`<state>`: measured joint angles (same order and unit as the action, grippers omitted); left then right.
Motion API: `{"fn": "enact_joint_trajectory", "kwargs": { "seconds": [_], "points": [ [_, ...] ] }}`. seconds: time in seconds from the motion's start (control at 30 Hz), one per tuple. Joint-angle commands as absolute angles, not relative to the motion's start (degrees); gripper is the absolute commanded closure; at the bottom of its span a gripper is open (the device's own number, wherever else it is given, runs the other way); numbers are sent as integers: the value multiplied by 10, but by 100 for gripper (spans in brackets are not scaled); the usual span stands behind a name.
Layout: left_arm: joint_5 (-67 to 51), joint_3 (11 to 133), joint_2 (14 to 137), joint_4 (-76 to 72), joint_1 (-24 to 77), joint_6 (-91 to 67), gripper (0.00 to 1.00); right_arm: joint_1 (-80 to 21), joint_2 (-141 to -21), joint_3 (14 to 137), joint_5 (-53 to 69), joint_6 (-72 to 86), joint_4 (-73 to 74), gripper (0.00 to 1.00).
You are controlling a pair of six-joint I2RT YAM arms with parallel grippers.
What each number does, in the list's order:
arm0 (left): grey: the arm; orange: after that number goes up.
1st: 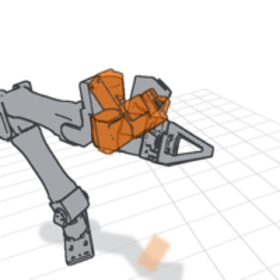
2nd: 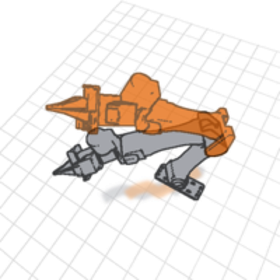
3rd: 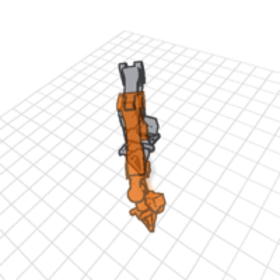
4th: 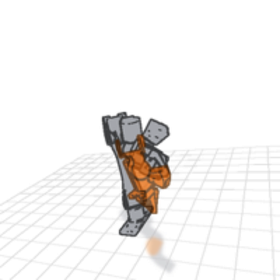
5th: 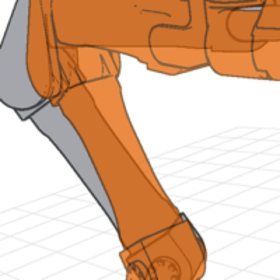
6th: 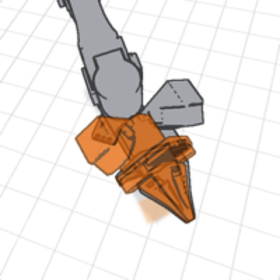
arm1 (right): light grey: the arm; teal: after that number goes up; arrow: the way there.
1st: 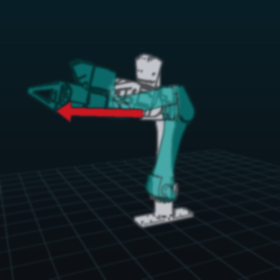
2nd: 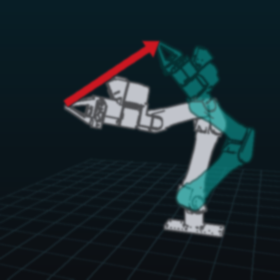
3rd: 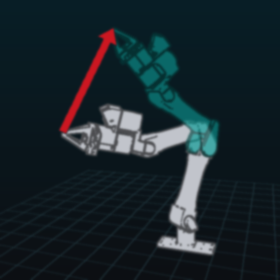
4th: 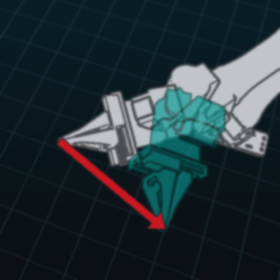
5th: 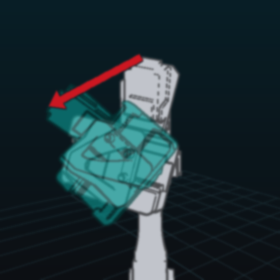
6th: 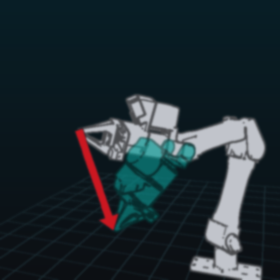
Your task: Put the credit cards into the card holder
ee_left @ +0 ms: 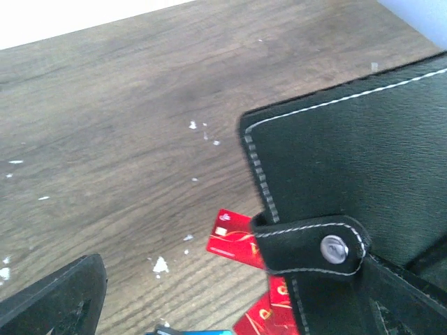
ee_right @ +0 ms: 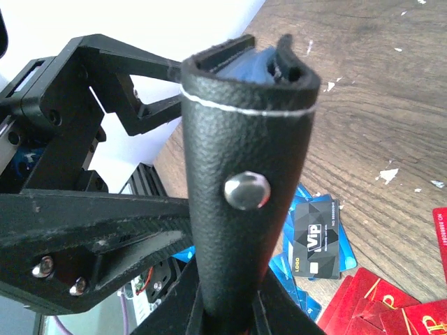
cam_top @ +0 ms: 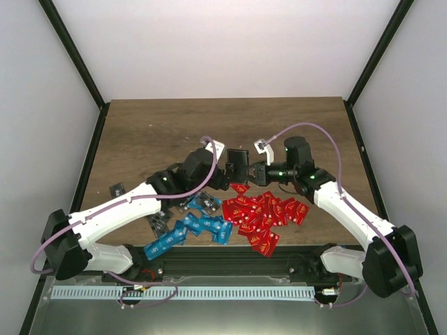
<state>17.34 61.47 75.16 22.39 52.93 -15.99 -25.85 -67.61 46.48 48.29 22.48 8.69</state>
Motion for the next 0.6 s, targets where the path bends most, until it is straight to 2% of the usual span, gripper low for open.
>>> {"fn": "enact_joint_trajectory", "kwargs": {
  "seconds": [0.0, 0.07, 0.1, 0.2, 0.33, 0.57],
  "points": [
    [347, 616, 775, 239, 494, -165, 3, -270, -640, 499, 524, 210, 115, 99],
    [423, 629, 786, 298, 447, -226, 4, -270, -635, 505, 480, 203, 139, 99],
    [424, 630, 783, 317, 414, -259, 5, -270, -633, 508, 458, 201, 150, 99],
    [340, 589, 729, 284, 352, -261, 5, -269, -630, 514, 386, 199, 180, 99],
    [203, 533, 645, 210, 349, -228, 5, -269, -632, 510, 320, 216, 183, 99],
    [-45, 444, 546, 101, 352, -205, 6, -269, -654, 501, 340, 238, 145, 99]
  ]
}}
